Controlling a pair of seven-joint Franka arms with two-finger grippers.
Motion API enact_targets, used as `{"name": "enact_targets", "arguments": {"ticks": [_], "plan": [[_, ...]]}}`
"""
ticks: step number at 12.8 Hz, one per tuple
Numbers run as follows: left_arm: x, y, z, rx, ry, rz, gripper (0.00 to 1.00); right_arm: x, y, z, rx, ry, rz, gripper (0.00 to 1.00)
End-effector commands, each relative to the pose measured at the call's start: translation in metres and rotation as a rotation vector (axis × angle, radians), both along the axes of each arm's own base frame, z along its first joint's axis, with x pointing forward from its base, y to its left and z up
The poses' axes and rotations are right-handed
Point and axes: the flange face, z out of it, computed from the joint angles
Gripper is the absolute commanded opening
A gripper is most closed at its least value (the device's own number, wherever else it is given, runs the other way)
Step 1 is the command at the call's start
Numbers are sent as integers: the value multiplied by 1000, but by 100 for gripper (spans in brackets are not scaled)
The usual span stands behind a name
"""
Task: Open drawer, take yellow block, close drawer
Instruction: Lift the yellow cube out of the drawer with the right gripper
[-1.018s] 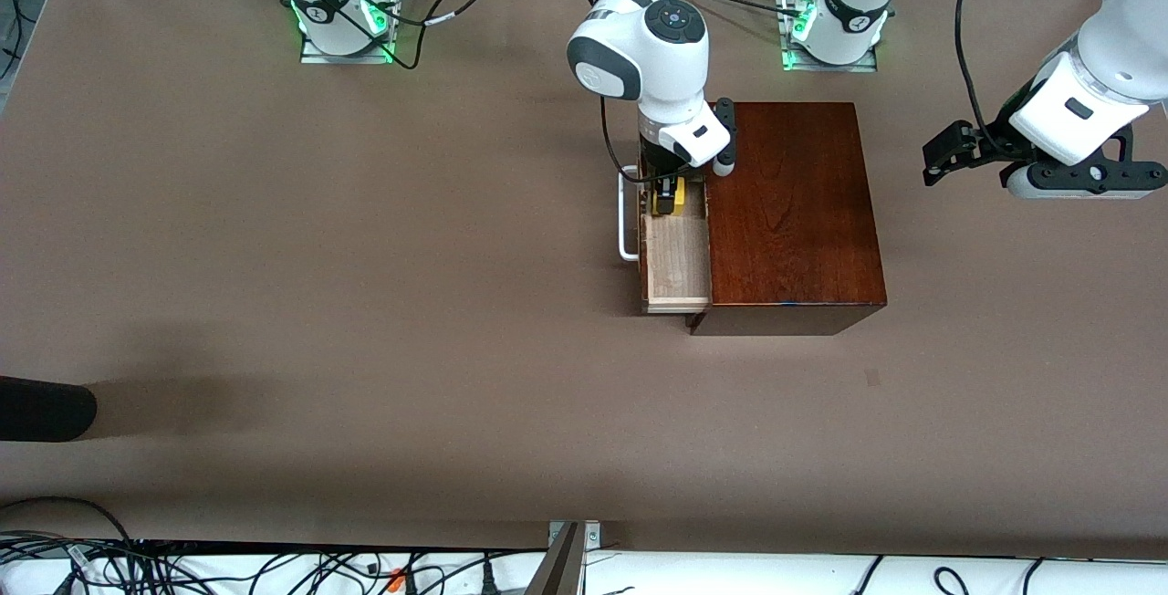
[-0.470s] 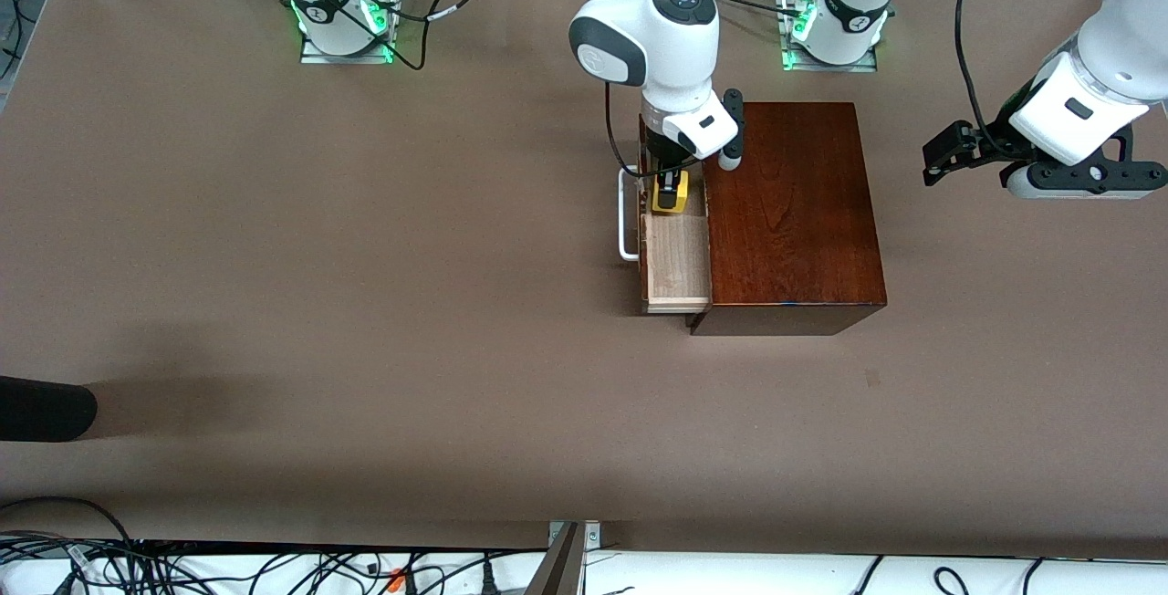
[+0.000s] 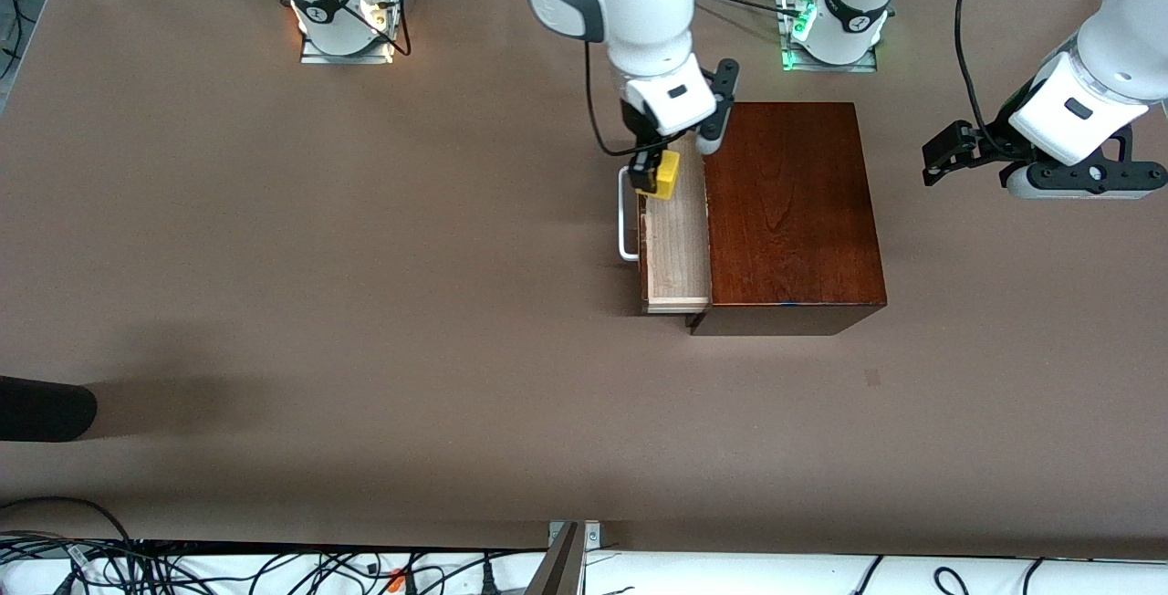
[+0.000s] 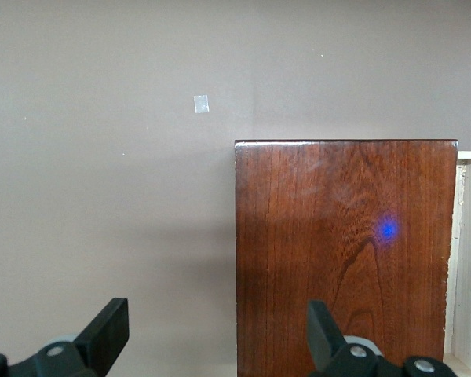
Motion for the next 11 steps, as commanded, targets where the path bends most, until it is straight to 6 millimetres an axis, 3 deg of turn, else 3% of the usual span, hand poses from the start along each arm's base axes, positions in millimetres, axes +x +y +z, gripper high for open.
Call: {"name": "enact_targets", "arguments": {"ticks": [1,5,8,9,11], "plan": [[4,1,5,23,3,-15,100,43,-68,37,-5,44,-108,12],[5,-1,4,22,6,-13,100,131,-191,30,31,166,-188,14],[5,-9,3,13,51,-43,100,145,-255,9,-46,220,-307,13],[8,-15,5,13,71,-67,100,146,-286,2,-70,242,-369,10],[5,-41,-3,13,115,-128,100,142,-340,-20,-85,288,-563,5]]}}
